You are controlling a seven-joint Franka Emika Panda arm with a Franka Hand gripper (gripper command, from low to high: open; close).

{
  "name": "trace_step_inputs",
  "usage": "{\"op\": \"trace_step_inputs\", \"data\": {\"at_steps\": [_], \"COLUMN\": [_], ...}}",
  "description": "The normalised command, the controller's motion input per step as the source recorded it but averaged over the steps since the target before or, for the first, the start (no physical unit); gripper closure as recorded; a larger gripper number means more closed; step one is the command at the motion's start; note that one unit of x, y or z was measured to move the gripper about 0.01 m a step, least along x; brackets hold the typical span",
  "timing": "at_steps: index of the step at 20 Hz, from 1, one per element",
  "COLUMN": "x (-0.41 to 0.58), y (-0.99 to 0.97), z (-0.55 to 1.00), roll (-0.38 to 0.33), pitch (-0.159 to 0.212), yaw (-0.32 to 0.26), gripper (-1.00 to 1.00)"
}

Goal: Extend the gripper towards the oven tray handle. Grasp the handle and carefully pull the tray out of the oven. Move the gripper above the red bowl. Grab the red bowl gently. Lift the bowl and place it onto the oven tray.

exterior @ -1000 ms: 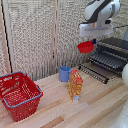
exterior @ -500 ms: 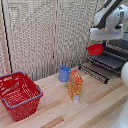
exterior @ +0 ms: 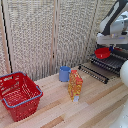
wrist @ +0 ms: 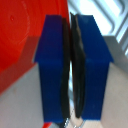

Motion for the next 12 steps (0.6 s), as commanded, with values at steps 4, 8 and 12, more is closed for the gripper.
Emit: {"op": "trace_step_inputs", "data": {"at_steps": [4,8,12], "x": [-0.132,0.000,0.000], "y": [-0.14,0.00,0.01], "z": [0.01,0.25,0.46], "roll": [0.000,-0.001,0.000], "pitch": [-0.035,-0.039,-0.061], "yaw": [-0.047,-0.054,-0.132], "gripper": [-1.00,-1.00,-1.00]}}
